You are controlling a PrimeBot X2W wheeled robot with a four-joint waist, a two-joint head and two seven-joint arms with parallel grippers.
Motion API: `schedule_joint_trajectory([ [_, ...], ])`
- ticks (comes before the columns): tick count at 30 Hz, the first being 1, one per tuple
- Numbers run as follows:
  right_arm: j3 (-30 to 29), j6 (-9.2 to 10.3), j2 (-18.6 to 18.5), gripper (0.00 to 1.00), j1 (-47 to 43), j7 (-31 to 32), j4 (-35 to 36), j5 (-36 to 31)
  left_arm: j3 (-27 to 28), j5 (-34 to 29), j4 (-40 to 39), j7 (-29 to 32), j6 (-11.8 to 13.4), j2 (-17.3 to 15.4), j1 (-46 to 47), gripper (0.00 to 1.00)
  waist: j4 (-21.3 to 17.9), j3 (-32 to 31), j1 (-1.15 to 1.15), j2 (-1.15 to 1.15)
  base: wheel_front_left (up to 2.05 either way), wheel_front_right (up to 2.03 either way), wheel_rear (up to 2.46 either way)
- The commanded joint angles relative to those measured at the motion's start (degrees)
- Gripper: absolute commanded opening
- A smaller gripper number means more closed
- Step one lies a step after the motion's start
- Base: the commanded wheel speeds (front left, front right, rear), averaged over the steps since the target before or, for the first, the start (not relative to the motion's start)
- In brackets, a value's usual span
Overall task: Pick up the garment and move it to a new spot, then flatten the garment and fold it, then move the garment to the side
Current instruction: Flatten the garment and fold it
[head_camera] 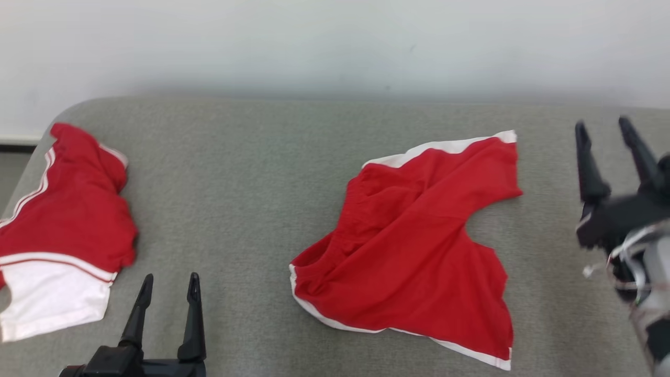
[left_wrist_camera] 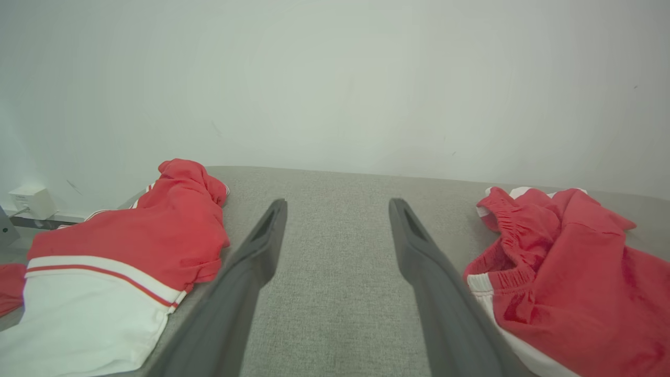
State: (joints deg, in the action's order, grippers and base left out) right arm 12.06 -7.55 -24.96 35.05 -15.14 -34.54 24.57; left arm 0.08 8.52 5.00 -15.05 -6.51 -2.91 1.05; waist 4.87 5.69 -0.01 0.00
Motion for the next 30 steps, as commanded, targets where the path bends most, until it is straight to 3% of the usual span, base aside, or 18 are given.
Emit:
schedule_joint_trajectory([
  [1,-1.35,0.13,0.96,1.00,-3.29,0.01,2.39,-0.87,0.38,-0.92,-0.09,-0.19,-0.05,0.01,-1.09,1.00,-2.16,-1.75,0.01,0.00,0.00,0.00,0.00],
  [8,-6.85,0.13,5.69,1.00,-17.08,0.00,13.35,-2.58,1.28,-1.44,-0.11,-0.19,-0.43,0.02,-1.20,1.00,-3.92,-2.19,0.01,0.00,0.00,0.00,0.00],
  [18,-11.66,0.13,11.32,1.00,-31.61,0.00,23.77,-5.00,1.08,-1.92,0.49,-0.19,-0.52,0.01,-2.36,1.00,-4.77,-3.76,0.01,0.00,0.00,0.00,0.00],
  [30,-13.82,0.13,14.98,1.00,-38.50,-0.01,26.13,-6.58,1.84,-3.59,1.06,-0.19,-0.80,-0.29,-4.88,1.00,-5.10,-5.27,0.01,0.00,0.00,0.00,0.00],
])
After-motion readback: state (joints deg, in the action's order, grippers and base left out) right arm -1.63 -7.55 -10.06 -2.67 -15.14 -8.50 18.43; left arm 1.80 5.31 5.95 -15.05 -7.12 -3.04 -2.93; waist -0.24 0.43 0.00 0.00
